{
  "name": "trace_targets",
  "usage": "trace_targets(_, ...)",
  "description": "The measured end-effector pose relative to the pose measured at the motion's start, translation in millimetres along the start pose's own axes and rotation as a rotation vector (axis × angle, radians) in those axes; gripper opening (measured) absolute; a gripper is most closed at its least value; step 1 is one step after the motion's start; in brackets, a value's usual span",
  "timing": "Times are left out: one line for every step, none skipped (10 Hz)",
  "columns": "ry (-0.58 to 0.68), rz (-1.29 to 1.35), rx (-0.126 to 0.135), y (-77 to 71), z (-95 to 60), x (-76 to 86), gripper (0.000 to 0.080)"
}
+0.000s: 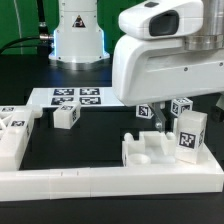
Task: Assemble chair
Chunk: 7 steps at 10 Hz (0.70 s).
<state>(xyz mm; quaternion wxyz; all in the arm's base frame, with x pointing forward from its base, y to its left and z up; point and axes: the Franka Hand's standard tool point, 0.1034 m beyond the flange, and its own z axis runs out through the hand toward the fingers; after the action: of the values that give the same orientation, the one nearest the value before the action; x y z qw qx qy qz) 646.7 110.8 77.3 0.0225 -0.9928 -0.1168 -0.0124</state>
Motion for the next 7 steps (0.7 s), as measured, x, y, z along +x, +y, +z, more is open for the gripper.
trace_targets(0.0, -0.046, 0.0, 0.0, 0.8, -0.2, 0.0648)
trace_targets(-0.002, -0.15, -0.007, 0.8, 0.8, -0.1, 0.0648)
trace_targets(-0.003, -0.218, -0.018, 1.0, 0.4, 0.3, 0.0648)
trace_targets(-0.005, -0.266, -0.025, 0.3, 0.2, 0.5, 0.0648)
trace_targets(-0.008, -0.376, -0.034, 1.0, 0.2, 0.5, 0.0648)
trace_targets(-0.009, -0.436, -0.034, 2.7, 0.1, 0.4, 0.0648)
trace_targets(-0.01, -0.469, -0.034, 4.4, 0.2, 0.2, 0.0648)
